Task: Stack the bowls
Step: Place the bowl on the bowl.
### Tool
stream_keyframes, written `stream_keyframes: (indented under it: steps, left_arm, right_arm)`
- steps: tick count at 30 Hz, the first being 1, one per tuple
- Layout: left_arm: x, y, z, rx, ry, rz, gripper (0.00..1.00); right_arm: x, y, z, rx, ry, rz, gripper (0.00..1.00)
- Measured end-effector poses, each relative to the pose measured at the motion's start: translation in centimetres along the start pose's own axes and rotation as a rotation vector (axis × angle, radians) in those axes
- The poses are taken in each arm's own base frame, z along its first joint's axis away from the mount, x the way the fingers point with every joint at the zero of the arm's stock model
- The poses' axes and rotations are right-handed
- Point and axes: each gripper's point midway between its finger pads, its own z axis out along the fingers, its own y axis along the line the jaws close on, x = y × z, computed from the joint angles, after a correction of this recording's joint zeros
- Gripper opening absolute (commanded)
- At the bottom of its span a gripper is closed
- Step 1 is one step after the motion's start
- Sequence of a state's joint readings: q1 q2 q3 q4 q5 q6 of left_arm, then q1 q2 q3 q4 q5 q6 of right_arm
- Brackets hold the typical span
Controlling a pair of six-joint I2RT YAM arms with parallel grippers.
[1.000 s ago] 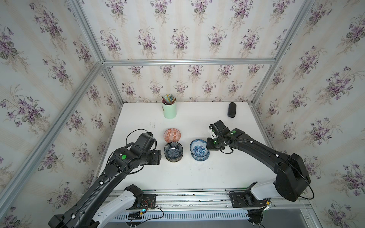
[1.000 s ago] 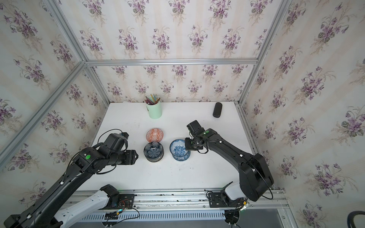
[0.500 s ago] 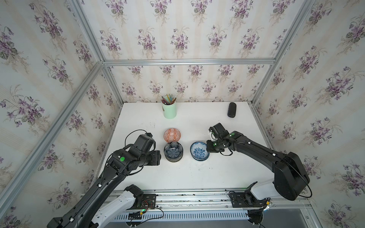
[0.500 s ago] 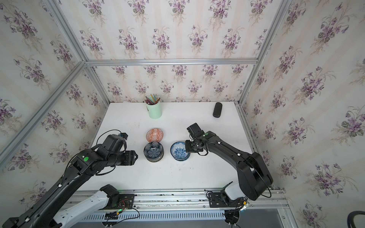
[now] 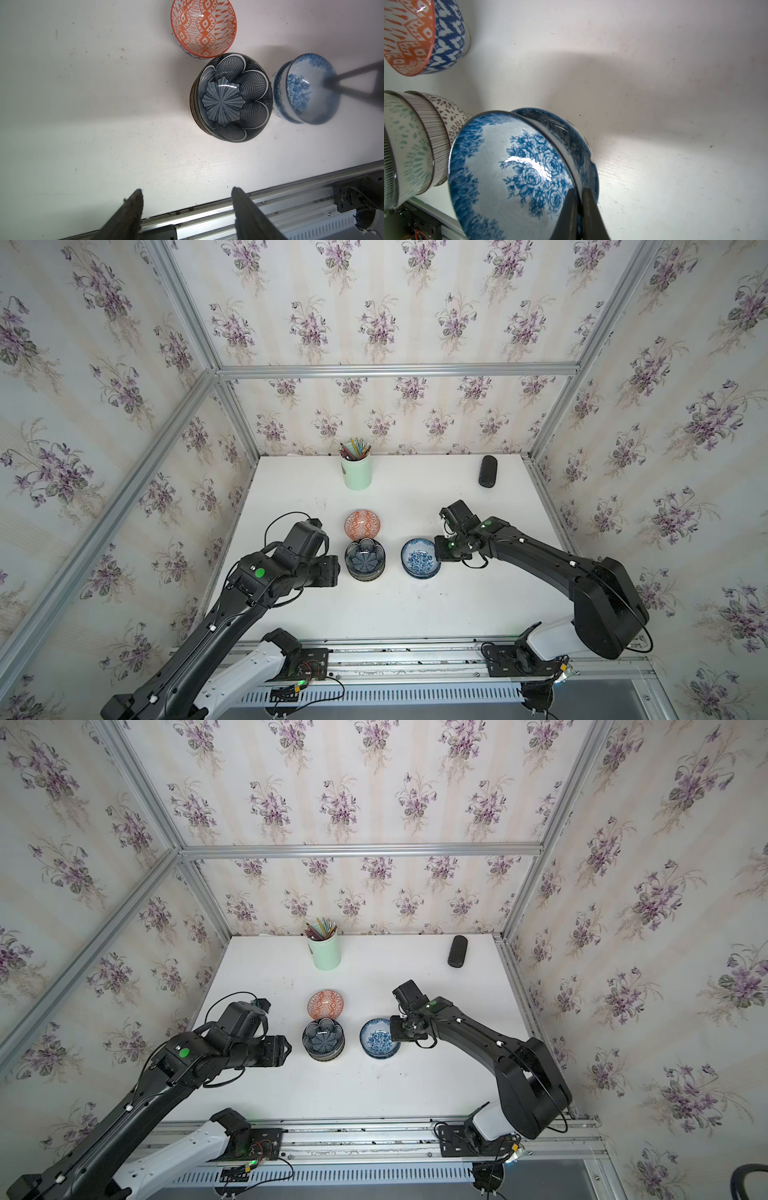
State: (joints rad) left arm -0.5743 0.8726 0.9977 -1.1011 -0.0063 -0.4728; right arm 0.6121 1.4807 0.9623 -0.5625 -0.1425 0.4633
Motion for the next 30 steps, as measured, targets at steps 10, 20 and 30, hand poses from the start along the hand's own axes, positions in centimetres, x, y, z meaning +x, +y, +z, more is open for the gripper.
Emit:
stream_keyframes:
  steps: [10, 20, 30]
  left_arm:
    - [0.03, 0.02, 0.08, -0.002, 0.003, 0.0, 0.69]
    - [0.08, -0.02, 0.18, -0.001, 0.008, 0.0, 0.69]
    - [0.08, -0.03, 0.17, 0.0, 0.008, 0.0, 0.69]
  right_arm:
    - [0.24, -0.24, 0.47, 0.003, 0.003, 0.0, 0.0]
    - [0.35, -0.48, 0.74, 0.008, -0.001, -0.003, 0.0]
    - [0.32, -0.52, 0.85, 0.008, -0.006, -0.004, 0.0]
